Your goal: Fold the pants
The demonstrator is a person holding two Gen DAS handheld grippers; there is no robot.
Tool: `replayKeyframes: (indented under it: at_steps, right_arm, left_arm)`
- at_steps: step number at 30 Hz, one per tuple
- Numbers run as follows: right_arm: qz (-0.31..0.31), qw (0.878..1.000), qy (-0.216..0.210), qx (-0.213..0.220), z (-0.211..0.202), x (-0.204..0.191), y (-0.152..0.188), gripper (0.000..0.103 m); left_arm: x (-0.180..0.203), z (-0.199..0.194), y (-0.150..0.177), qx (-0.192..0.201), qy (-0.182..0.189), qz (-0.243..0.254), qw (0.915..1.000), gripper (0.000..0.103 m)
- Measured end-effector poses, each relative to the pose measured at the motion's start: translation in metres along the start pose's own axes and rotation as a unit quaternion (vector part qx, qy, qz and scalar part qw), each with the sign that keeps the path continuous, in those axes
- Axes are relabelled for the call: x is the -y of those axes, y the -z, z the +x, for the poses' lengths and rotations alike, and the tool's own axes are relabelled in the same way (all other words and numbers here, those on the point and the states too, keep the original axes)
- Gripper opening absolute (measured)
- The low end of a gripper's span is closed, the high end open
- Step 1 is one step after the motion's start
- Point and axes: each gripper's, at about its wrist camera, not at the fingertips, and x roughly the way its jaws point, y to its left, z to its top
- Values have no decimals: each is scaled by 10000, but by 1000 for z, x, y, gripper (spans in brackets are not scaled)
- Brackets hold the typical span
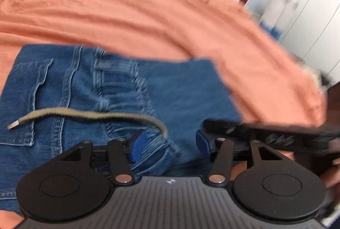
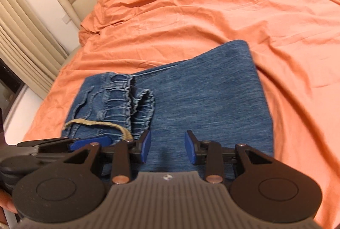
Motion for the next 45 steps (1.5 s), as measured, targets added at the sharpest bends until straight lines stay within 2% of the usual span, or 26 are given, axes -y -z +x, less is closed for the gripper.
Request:
replayKeyframes:
  at_steps: [1,2,4,5,7,8,10,14,17,22,25,27,29,31,33,37,40,45]
  right_arm:
    - [55,10000,-46,36,0,-1,-2,45]
    - [101,9999,-94,76,0,-1,-3,49]
    - [149,9996,-202,140,1,-5,-6,49]
    - [171,9993,-279,169,3,-7,-8,49]
    - [280,9986,-421,184,11,-11,-12,49]
    - [329,9980,-514,159,16,-13,-15,49]
    - [548,9957,-741,79,31,-16,-23,49]
    - [1088,9871,-1156,-183,65,-14,-30,49]
    - [1185,9872,-1011,-345,86,-14,-32,51]
    - [1520,9803,-1181,-449,119,-11,-41,47]
    - [1664,9769,-1259,-473,128,-13,-40,23]
    - [1420,9830,-1096,-388,122,-23,-42,17]
    - [905,9923,-811,-251,110,-46,-48,11]
    - [346,9979,-532,-110,96,-76,-56,9]
    - [-94,9989,-453,61,77,-107,-66,8]
    - [-647,9968,-417,225,42,-161,-94,7]
    - [-847,9958,-173,297,24,-190,-117,7]
    - [-698,9955,311,564,-20,-181,-144,7]
  left_arm:
    - [-5,-10,-3,164,142,-98,9997,69]
    - [-11,-19,-6,347,187,-172,9991,70]
    - [-24,-35,-11,739,79,-242,9969,71]
    - [-30,-41,-12,933,-111,-242,9953,71]
    - [-43,-47,-14,1237,-818,-213,9887,71]
    - [-49,-47,-16,1313,-1157,-224,9843,71]
    - [-64,-43,-18,1403,-1508,-250,9782,70]
    - [-88,-34,-19,1415,-1730,-365,9740,70]
    - [-101,-34,-24,1506,-1916,-411,9690,68]
    - [-120,-33,-31,1656,-1840,-614,9669,68]
    - [-129,-33,-29,1664,-2004,-562,9638,68]
    - [-134,-34,-27,1646,-2080,-584,9624,68]
    - [-139,-39,-26,1698,-2084,-757,9602,68]
    - [-144,-49,-26,1836,-2020,-923,9576,68]
    - [-148,-59,-26,1955,-1941,-1053,9555,68]
    - [-152,-82,-21,2249,-1728,-1214,9512,68]
    - [-155,-96,-19,2392,-1566,-1272,9498,68]
    - [-152,-106,-16,2504,-1312,-1189,9518,68]
